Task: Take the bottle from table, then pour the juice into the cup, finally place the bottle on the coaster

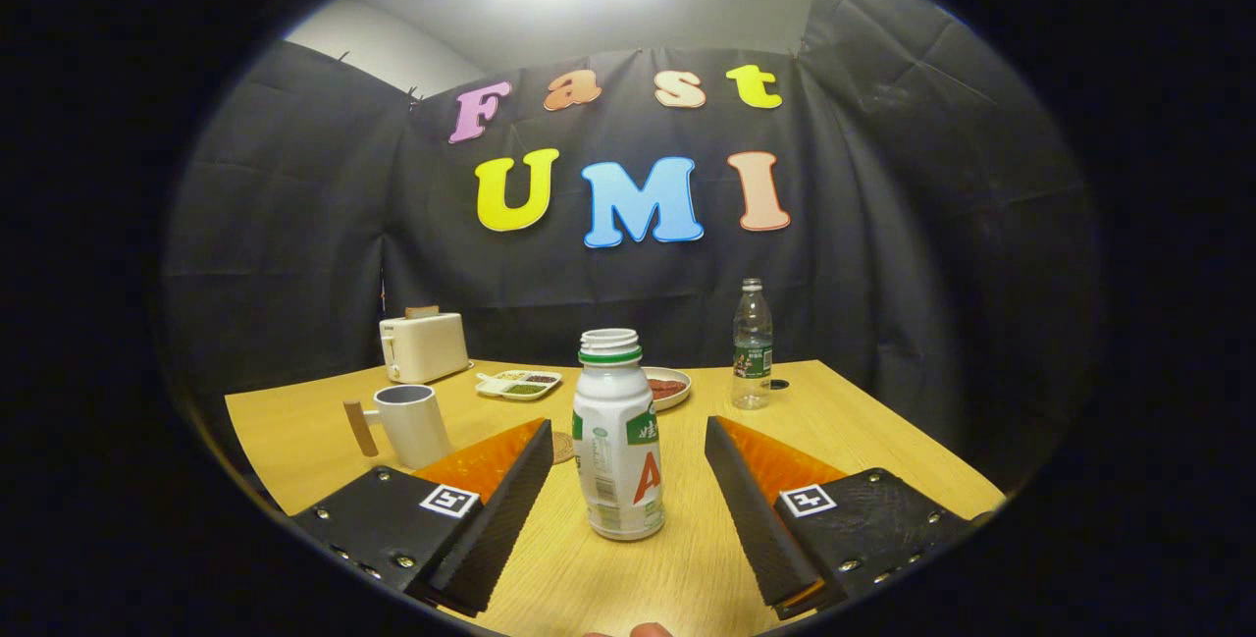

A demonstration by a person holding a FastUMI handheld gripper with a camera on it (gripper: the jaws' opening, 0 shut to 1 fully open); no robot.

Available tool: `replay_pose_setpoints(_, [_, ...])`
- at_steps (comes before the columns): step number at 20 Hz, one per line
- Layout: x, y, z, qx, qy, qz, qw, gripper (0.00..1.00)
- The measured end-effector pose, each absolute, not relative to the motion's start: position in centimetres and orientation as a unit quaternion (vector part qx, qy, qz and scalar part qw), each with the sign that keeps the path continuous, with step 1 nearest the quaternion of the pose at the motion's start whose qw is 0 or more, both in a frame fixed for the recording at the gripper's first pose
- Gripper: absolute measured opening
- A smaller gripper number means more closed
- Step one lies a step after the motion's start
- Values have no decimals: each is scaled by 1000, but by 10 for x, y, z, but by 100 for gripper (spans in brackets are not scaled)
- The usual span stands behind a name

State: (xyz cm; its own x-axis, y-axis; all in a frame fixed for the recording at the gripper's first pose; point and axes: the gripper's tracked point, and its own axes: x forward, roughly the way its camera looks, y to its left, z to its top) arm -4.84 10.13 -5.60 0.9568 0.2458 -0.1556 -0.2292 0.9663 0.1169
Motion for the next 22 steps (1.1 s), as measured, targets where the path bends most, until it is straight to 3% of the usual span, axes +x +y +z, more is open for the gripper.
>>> replay_pose_setpoints(15, [0, 124, -104, 27, 160, 113, 980, 96])
replay_pose_setpoints(18, [-1, 123, -104, 18, 162, 104, 981, 87])
replay_pose_setpoints(19, [4, 123, -107, 17, 160, 103, 982, 73])
replay_pose_setpoints(22, [5, 127, -106, 19, 165, 100, 981, 73])
